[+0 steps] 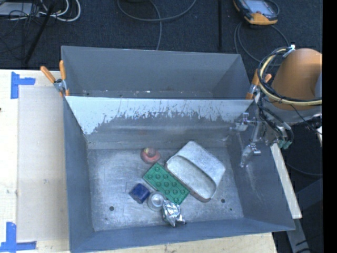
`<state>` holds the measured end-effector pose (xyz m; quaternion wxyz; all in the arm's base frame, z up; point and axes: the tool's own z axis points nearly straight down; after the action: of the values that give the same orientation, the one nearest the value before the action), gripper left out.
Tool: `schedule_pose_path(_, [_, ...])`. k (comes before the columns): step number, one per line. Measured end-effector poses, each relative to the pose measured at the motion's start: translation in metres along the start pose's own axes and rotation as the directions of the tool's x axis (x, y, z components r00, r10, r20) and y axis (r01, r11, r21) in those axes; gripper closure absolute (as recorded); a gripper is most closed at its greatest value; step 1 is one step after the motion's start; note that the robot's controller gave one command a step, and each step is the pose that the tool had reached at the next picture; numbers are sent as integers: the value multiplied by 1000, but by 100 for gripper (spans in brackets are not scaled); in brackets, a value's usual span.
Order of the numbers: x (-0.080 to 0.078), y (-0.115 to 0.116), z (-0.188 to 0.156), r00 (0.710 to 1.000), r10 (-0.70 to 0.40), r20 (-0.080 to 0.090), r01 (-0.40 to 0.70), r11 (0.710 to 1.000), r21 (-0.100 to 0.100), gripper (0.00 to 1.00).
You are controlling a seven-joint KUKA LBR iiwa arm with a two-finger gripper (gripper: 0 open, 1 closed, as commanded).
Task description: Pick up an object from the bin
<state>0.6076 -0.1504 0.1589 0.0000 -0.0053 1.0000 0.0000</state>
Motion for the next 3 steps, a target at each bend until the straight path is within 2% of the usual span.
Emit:
schedule_pose_path(1, [22, 57, 84, 1000, 25, -6, -26, 1000, -3, 0])
schedule_pose_path(2, [20, 54, 80, 1000, 26, 0, -26, 1000, 0, 100])
schedule_pose_path(3, [20, 54, 80, 1000, 25, 0, -25, 1000, 0, 0])
